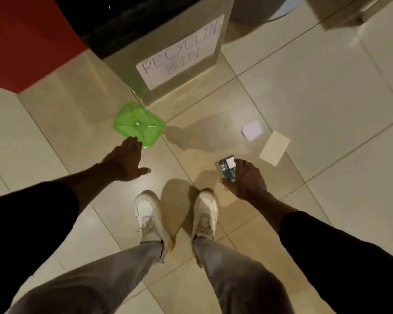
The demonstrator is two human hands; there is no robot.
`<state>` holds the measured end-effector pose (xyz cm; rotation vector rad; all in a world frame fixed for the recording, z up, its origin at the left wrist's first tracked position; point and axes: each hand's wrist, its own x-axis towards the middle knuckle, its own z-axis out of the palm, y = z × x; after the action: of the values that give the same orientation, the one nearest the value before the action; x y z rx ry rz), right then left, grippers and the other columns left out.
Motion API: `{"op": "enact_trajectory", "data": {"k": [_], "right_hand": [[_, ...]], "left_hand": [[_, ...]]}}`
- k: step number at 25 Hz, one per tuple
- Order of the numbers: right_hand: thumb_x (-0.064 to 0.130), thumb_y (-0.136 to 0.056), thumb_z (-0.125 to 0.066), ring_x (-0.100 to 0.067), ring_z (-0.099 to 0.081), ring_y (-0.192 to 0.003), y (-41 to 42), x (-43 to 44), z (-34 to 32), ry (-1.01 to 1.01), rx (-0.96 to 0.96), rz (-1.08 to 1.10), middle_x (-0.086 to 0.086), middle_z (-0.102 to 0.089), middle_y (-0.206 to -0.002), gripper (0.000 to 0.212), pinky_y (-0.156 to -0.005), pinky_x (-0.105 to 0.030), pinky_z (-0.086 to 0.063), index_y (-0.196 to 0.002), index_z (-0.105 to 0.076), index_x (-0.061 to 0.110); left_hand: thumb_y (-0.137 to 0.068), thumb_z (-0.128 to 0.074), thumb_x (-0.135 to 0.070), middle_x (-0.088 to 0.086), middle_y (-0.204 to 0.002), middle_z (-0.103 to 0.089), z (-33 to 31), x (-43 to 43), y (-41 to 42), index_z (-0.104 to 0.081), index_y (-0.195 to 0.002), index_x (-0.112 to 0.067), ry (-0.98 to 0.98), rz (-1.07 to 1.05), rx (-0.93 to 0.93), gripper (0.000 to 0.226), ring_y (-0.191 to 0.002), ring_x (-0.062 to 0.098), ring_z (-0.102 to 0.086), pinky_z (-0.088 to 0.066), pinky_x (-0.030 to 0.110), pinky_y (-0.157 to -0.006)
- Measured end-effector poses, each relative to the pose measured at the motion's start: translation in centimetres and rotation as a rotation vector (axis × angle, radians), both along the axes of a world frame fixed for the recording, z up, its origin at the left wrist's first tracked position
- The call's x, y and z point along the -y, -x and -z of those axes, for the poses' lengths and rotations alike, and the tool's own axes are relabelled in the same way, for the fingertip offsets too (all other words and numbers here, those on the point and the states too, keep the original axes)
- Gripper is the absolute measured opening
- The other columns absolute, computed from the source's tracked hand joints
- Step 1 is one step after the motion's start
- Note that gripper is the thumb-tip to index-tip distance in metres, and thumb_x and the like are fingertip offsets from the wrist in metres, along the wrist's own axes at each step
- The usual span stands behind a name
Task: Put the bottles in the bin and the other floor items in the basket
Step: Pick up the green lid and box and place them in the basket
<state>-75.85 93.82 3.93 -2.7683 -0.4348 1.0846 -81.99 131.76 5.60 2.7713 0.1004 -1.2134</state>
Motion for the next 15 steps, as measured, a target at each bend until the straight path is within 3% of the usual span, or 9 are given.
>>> {"op": "enact_trajectory", "data": {"k": [4, 9, 12, 15], "right_hand": [[0.066, -0.082, -0.069, -0.036, -0.052, -0.124, 0.3, 0.2, 10.8, 0.114, 0.055, -0.005, -0.017, -0.054, -0.138, 0.093, -0.102, -0.046, -0.045, -0.149, -0.036, 0.010], [0.062, -0.073, -0.078, -0.039, -0.048, -0.122, 2.9, 0.0, 18.2, 0.256, 0.019, 0.180, -0.018, -0.043, -0.138, 0.118, -0.096, -0.056, -0.049, -0.157, -0.010, 0.016], [0.042, -0.078, -0.079, -0.038, -0.052, -0.110, 4.3, -0.8, 20.4, 0.225, 0.040, 0.272, -0.018, -0.046, -0.128, 0.110, -0.083, -0.055, -0.055, -0.156, -0.006, 0.017], [0.038, -0.082, -0.075, -0.037, -0.053, -0.106, 5.1, -1.6, 21.3, 0.203, 0.097, 0.305, -0.018, -0.048, -0.124, 0.103, -0.075, -0.053, -0.057, -0.157, -0.009, 0.014]], "left_hand": [[-0.091, -0.073, -0.054, 0.033, -0.154, -0.038, 12.5, -4.2, -2.3, -0.031, -0.151, 0.012, -0.076, -0.308, 0.057, 0.099, -0.142, 0.048, -0.039, -0.041, 0.055, -0.114], [-0.071, -0.088, -0.060, 0.034, -0.147, -0.042, 22.2, -8.0, -4.7, -0.030, -0.149, 0.012, -0.192, -0.626, 0.182, 0.121, -0.135, 0.050, -0.045, -0.045, 0.059, -0.109], [-0.056, -0.094, -0.066, 0.030, -0.145, -0.043, 25.1, -8.8, -5.8, -0.029, -0.146, 0.008, -0.169, -0.712, 0.233, 0.133, -0.135, 0.049, -0.045, -0.047, 0.061, -0.107], [-0.046, -0.094, -0.072, 0.027, -0.156, -0.033, 26.6, -8.6, -6.9, -0.024, -0.151, 0.003, -0.201, -0.753, 0.232, 0.146, -0.145, 0.047, -0.035, -0.042, 0.066, -0.109]]}}
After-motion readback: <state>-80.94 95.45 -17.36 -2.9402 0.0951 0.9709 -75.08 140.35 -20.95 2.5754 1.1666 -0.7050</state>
